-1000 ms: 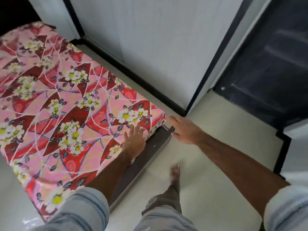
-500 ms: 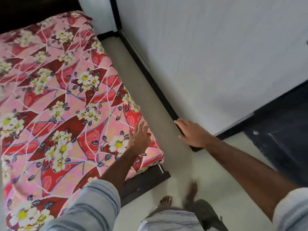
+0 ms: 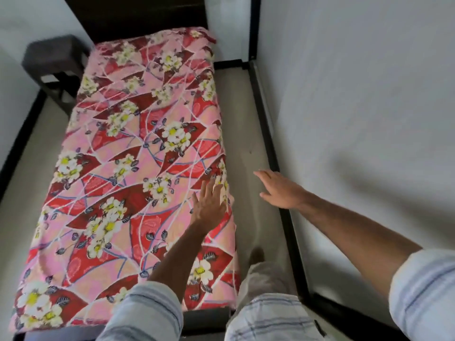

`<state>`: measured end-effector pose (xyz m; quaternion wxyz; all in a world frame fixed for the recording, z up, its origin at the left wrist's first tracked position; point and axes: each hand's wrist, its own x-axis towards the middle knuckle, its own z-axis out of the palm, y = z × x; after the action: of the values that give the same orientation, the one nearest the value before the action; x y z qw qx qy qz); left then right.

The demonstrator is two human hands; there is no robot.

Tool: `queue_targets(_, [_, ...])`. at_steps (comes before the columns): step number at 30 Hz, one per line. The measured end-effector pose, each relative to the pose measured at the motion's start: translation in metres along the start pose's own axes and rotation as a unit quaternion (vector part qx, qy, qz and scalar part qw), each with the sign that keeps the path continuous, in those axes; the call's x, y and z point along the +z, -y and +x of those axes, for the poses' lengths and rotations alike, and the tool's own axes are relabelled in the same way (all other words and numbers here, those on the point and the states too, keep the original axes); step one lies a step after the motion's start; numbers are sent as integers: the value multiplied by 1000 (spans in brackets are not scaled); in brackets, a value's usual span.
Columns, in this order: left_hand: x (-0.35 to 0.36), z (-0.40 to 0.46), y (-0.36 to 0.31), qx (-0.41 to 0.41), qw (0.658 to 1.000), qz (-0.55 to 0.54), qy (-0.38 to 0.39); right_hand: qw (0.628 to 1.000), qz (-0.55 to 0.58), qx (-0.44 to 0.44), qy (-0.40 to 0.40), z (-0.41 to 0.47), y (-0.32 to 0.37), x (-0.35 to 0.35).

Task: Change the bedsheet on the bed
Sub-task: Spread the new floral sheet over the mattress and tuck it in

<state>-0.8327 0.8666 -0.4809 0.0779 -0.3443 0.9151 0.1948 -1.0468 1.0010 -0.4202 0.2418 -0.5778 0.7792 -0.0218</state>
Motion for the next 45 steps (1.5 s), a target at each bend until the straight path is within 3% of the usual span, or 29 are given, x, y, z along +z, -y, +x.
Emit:
queue_targets(7, [-52, 162, 54, -64, 997, 9, -32, 997, -37, -70, 6, 182, -35, -77])
queue_targets(19, [-209, 460, 113, -48, 997, -3, -56, 995, 3, -95, -3, 476, -88, -255])
queue_targets(30, [-256, 759, 153, -99, 995, -2, -12, 992, -23, -95, 84, 753, -210, -370])
queue_targets(36, [-305, 893, 167, -114, 993, -33, -18, 994, 1, -71, 89, 897, -263, -443])
queue_targets(41, [-326, 1001, 197, -143, 989, -43, 10, 992, 33, -87, 87, 1015, -288, -475])
queue_targets(45, [-327, 1103, 235, -149, 986, -71, 28, 990, 80, -48, 105, 1124, -323, -473])
